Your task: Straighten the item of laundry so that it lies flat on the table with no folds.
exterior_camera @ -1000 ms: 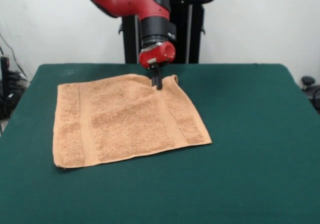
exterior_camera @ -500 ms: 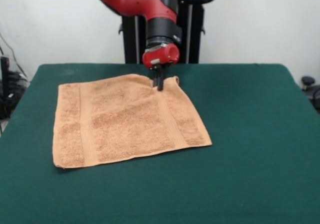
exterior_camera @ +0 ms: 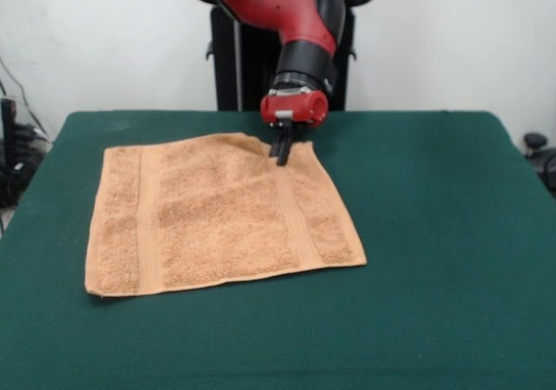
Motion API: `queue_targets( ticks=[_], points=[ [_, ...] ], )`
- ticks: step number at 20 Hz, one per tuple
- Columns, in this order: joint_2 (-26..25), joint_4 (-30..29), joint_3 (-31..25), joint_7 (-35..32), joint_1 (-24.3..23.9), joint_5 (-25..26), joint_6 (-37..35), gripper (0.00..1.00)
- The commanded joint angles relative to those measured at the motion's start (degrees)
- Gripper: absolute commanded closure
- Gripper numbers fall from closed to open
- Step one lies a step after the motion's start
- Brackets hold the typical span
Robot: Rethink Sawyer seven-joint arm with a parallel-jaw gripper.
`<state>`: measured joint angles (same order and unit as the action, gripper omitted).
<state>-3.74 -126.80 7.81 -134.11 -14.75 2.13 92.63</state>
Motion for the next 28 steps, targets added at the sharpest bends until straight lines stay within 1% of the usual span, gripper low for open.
queue_targets(
  ticks=[1, 2, 4, 5, 6, 10, 11, 12, 14, 19, 21, 24, 26, 27, 28],
  points=[
    [-13.87, 27.3, -11.86, -5.9, 3.73, -7.85, -22.68, 1.0],
    [-14.02, 28.52, -11.44, -6.08, 3.66, -5.87, -23.94, 1.0],
    [-14.31, 30.21, -10.54, -5.93, 4.13, -4.37, -23.21, 1.0],
    [-13.85, 29.87, -10.35, -5.18, 4.23, -4.68, -23.95, 1.0],
    [-13.47, 28.43, -10.47, -4.18, 4.85, -8.05, -21.43, 1.0],
    [-12.05, 26.62, -10.48, -2.8, 4.71, -9.19, -22.48, 1.0],
    [-11.98, 26.53, -10.47, -2.73, 4.75, -9.54, -21.72, 1.0],
    [-11.84, 27.32, -10.04, -2.84, 4.65, -7.78, -22.67, 1.0],
    [-12.36, 29.37, -9.7, -3.29, 4.56, -6.32, -22.63, 1.0],
    [-13.88, 34.1, -9.29, -4.31, 4.53, -3.95, -21.73, 1.0],
    [-13.63, 34.29, -8.92, -3.93, 4.62, -3.24, -22.4, 1.0],
    [-12.5, 30.49, -9.21, -3.05, 4.54, -5.72, -21.59, 1.0],
    [-12.8, 32.05, -9.09, -3.95, 4.42, -3.51, -22.58, 1.0],
    [-13.09, 32.93, -9.16, -4.08, 4.47, -3.31, -22.53, 1.0],
    [-12.94, 33.42, -9.05, -4.18, 4.39, -2.18, -23.92, 1.0]
  ],
)
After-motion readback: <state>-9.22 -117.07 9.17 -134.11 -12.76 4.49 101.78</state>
